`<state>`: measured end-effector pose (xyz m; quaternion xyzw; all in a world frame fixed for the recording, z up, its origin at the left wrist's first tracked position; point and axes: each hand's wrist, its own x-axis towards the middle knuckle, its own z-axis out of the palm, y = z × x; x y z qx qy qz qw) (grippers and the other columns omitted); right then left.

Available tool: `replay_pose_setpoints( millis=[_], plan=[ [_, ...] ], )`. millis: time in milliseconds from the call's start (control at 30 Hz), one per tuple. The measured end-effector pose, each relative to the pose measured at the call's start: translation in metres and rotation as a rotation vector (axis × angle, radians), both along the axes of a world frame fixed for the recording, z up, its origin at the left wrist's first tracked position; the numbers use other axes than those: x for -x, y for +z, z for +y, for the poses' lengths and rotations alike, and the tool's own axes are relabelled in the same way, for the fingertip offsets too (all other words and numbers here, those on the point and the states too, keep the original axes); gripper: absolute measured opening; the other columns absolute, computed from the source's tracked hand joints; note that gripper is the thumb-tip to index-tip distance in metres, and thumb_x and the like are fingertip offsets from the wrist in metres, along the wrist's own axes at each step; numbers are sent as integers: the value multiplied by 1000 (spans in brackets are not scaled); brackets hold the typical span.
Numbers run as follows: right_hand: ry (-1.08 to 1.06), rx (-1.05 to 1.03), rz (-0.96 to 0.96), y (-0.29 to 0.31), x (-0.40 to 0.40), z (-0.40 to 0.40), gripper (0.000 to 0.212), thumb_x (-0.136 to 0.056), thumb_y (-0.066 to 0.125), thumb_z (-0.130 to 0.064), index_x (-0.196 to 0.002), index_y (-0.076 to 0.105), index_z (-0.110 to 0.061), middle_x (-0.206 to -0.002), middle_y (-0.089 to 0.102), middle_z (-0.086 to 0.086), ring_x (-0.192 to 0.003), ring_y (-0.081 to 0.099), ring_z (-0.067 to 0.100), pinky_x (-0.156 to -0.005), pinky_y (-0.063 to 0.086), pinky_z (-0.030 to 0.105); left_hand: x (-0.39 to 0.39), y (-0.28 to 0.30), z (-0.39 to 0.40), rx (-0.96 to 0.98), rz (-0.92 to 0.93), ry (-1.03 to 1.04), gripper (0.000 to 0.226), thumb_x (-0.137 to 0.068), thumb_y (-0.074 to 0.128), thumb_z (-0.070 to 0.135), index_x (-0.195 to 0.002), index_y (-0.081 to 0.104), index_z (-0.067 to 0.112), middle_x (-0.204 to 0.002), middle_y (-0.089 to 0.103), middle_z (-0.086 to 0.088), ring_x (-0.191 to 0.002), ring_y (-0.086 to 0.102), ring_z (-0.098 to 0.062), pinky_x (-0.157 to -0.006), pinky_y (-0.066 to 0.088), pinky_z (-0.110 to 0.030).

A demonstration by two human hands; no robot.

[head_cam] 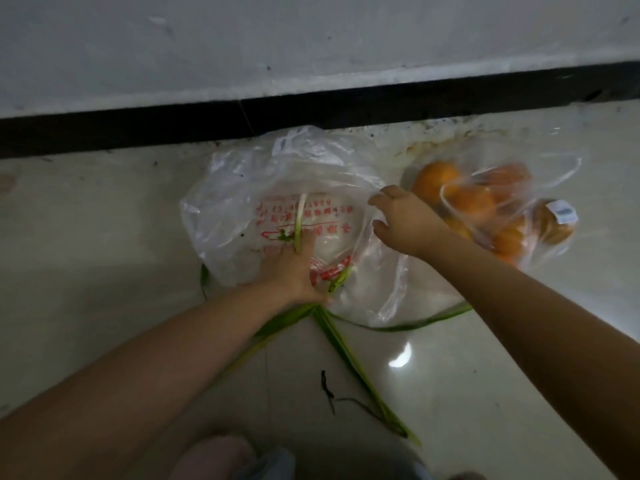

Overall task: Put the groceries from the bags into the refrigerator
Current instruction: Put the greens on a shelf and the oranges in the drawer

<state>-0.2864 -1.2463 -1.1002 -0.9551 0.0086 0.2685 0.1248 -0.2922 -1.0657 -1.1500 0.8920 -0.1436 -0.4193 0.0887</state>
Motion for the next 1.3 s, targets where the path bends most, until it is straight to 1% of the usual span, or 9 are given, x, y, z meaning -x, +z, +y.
replay_pose_setpoints(
  millis=[100,200,367,533,700,833,1000,1200,1300],
  plan=[
    [-34,-29,44,2,2,-2,46,-91,47,-16,-135,40,-5,-138,43,17,-124,45,31,-104,39,38,14,-5,-4,-16,-40,7,121,-72,74,47,-150,-15,22,-157,13,-15,-144,18,-32,-119,15,-43],
    [-29,-57,70,4,5,-5,54,-88,50,-10,-140,34,-11,-141,40,16,-126,44,29,-105,39,36,22,-11,-9,57,-102,125,115,-73,75,34,-151,-8,16,-153,24,-14,-139,28,-31,-117,23,-42],
    [-41,-96,44,16,-3,-8,58,-88,51,-8,-141,29,-19,-136,45,13,-124,47,30,-102,40,37,18,-22,-14,52,-111,265,73,-86,62,20,-146,23,7,-136,48,-11,-123,49,-28,-100,42,-35],
    [-24,-59,111,20,-5,-8,68,-85,56,-7,-143,23,-19,-136,45,12,-123,48,28,-100,40,33,16,-19,-13,63,-129,181,27,-88,59,27,-108,58,9,-111,61,-8,-104,59,-25,-81,47,-31],
    [-23,-80,120,24,-5,-7,62,-85,53,-3,-141,28,-16,-131,50,14,-119,51,28,-98,41,31,16,-17,-24,-5,-183,229,21,-90,58,23,-106,57,10,-108,62,-7,-102,60,-24,-80,47,-30],
    [-74,-112,120,34,-9,-7,61,-88,50,-9,-142,23,-14,-128,52,14,-117,52,28,-95,42,33,19,-1,-16,174,-146,288,16,-91,56,19,-102,59,8,-99,58,-7,-99,58,-24,-86,48,-32],
    [-123,-128,113,31,-14,-6,67,-87,51,-6,-144,18,-15,-119,58,14,-109,56,26,-87,43,29,9,30,19,322,-10,365,7,-92,54,8,-94,50,14,-75,49,4,-75,51,-14,-59,41,-20],
    [-241,-236,97,25,-16,-3,71,-86,57,-5,-145,21,-20,-124,57,11,-97,55,17,-84,42,25,-17,67,57,407,-38,536,31,-92,54,10,-69,39,23,-62,46,1,-53,43,-9,-50,37,-21],
    [-274,-418,221,31,-6,-2,54,-87,55,-4,-135,43,-24,-138,47,6,-109,52,14,-90,39,22,-22,88,55,483,-122,523,29,-94,52,15,-70,40,25,-63,42,5,-54,40,-5,-45,34,-14]
  ],
)
